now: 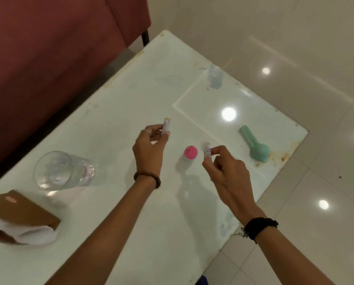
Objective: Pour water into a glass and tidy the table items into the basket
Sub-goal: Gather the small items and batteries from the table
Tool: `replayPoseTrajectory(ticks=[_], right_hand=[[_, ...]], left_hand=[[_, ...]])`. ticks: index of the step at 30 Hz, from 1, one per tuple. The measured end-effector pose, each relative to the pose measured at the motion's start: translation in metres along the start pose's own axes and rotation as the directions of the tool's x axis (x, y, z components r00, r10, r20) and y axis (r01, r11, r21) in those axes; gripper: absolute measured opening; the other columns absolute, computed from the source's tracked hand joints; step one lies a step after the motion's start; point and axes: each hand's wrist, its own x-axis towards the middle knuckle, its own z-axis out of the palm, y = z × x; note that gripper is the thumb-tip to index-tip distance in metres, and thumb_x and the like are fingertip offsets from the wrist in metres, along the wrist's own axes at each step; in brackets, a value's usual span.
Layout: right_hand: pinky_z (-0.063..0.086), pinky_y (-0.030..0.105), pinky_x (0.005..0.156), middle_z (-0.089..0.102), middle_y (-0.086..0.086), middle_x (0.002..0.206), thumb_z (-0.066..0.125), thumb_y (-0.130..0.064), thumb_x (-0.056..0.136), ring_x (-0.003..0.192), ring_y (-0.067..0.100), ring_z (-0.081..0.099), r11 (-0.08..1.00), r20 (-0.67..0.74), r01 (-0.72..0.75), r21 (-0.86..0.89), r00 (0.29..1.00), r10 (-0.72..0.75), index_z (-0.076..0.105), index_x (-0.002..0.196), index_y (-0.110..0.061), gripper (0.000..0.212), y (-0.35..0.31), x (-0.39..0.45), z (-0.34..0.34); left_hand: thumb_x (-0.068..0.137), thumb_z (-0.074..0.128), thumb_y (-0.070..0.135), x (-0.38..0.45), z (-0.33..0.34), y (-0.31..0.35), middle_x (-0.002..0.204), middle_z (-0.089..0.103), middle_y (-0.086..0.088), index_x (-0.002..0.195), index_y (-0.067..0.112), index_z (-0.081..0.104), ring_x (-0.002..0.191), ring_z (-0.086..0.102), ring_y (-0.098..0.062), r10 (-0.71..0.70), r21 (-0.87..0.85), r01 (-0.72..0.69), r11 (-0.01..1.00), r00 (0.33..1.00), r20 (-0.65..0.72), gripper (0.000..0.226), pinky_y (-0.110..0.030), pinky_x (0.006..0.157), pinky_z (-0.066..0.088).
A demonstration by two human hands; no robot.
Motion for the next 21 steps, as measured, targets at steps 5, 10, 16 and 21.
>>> replayPoseTrajectory(ticks=[5, 10, 16, 21], right_hand=[[0.033, 0.033, 0.047, 0.051, 0.015, 0.055, 0.031, -0.044, 0.076, 0.041, 0.009, 0.043, 0.965, 0.180, 0.036, 0.258, 0.980, -0.084, 0.047, 0.079, -0.014, 0.035, -0.066, -0.042, 0.039], [0.037, 0.032, 0.047, 0.065, -0.005, 0.059, 0.036, -0.042, 0.082, 0.047, 0.017, 0.048, 0.938, 0.378, 0.017, 0.346, 0.913, -0.155, 0.049, 0.077, -0.021, 0.025, -0.125, -0.098, 0.112], [0.046, 0.021, 0.051, 0.065, -0.011, 0.074, 0.050, -0.036, 0.081, 0.060, 0.008, 0.056, 0.927, 0.553, 0.046, 0.373, 0.791, -0.261, 0.056, 0.075, -0.027, 0.013, -0.204, -0.195, 0.214], [0.049, 0.034, 0.059, 0.065, -0.016, 0.078, 0.054, -0.039, 0.077, 0.060, 0.008, 0.054, 0.925, 0.684, 0.142, 0.352, 0.636, -0.358, 0.059, 0.078, -0.031, 0.009, -0.267, -0.303, 0.300]], left_hand=[[0.079, 0.066, 0.014, -0.053, -0.079, -0.003, 0.082, 0.067, 0.004, 0.080, 0.031, 0.065, 0.083, 0.062, -0.011, -0.198, -0.247, 0.198, 0.948, 0.980, 0.028, 0.017, -0.029, 0.081, 0.050], [0.077, 0.067, 0.014, -0.100, -0.184, -0.033, 0.072, 0.071, 0.010, 0.078, 0.028, 0.068, 0.075, 0.065, 0.000, -0.327, -0.406, 0.267, 0.874, 0.941, -0.084, 0.013, -0.021, 0.074, 0.049], [0.078, 0.067, 0.017, -0.170, -0.332, -0.100, 0.080, 0.073, 0.006, 0.082, 0.028, 0.069, 0.081, 0.066, -0.006, -0.406, -0.468, 0.229, 0.854, 0.855, -0.323, 0.011, -0.027, 0.079, 0.050], [0.078, 0.068, 0.018, -0.252, -0.460, -0.170, 0.084, 0.069, 0.013, 0.079, 0.035, 0.064, 0.081, 0.062, 0.005, -0.425, -0.421, 0.198, 0.885, 0.711, -0.560, 0.017, -0.006, 0.066, 0.046]])
